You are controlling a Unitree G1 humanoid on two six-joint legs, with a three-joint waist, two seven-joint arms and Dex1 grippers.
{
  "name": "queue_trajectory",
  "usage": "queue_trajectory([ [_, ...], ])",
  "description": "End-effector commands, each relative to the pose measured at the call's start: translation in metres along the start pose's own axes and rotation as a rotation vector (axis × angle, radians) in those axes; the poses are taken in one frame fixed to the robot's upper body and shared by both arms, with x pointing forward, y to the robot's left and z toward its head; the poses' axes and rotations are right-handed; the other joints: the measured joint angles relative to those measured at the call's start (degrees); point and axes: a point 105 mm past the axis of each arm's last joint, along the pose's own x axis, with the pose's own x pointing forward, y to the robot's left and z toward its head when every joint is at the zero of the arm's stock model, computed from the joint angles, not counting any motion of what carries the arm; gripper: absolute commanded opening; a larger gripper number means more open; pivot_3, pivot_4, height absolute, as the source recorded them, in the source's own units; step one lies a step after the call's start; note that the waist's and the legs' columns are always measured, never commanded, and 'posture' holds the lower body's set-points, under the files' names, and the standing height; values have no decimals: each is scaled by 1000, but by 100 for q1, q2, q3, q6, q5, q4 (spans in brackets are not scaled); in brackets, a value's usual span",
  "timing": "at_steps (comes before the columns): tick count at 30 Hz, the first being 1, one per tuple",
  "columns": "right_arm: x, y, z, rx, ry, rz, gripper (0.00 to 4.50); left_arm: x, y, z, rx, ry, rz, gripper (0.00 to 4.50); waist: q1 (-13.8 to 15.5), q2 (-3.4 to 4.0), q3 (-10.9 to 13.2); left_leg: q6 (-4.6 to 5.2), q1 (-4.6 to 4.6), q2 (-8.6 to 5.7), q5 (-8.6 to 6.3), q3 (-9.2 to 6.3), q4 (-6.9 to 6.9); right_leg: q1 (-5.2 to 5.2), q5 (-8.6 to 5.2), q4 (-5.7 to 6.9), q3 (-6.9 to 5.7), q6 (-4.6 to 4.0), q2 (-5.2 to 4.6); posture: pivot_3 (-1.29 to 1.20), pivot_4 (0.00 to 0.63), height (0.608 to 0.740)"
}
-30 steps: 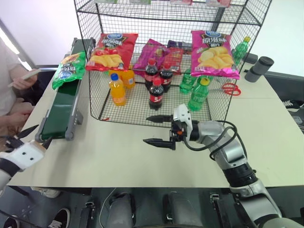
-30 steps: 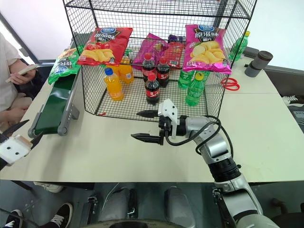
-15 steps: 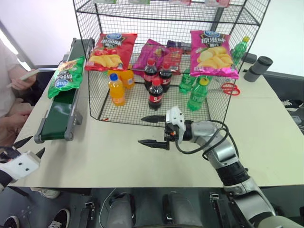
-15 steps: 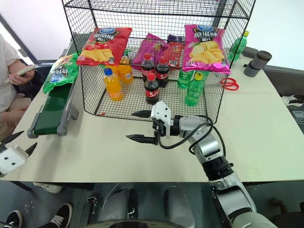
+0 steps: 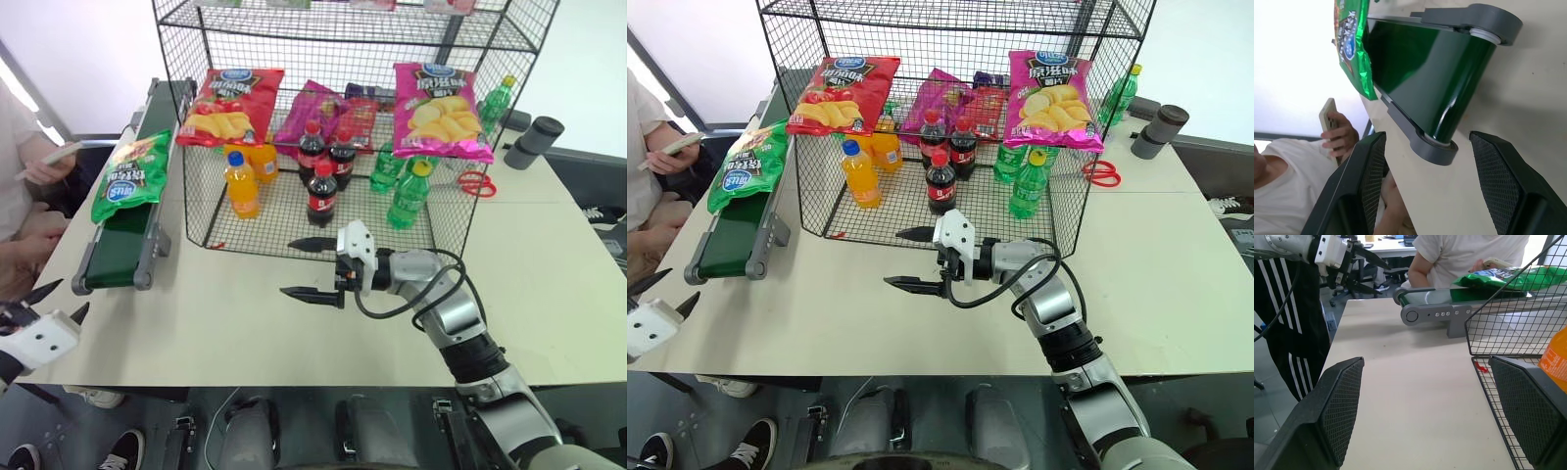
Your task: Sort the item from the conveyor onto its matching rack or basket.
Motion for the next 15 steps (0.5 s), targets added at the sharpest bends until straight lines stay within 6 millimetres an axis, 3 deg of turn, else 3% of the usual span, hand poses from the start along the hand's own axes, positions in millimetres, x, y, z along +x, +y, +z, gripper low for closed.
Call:
queue_trajectory([
  [1, 5, 4, 11, -36, -41, 23, 4266, 7, 3, 9, 19, -39, 2, 2881, 1, 0, 0, 0, 0, 0, 0, 0, 0, 0, 0, 0, 0, 0, 0, 0, 150, 740],
  [6, 5, 11, 3, -51, 4, 66, 4266, 12, 7, 12, 39, -44, 32, 2881, -9, -1, -1, 0, 0, 0, 0, 2, 0, -1, 0, 0, 0, 0, 1, 0, 150, 740],
  [15, 3, 8, 6, -44, -6, 53, 4266, 18, 20, 14, 134, -41, 77, 2881, 1, -2, -1, 0, 0, 0, 0, 2, 0, -2, 0, 1, 0, 0, 3, 0, 150, 740],
])
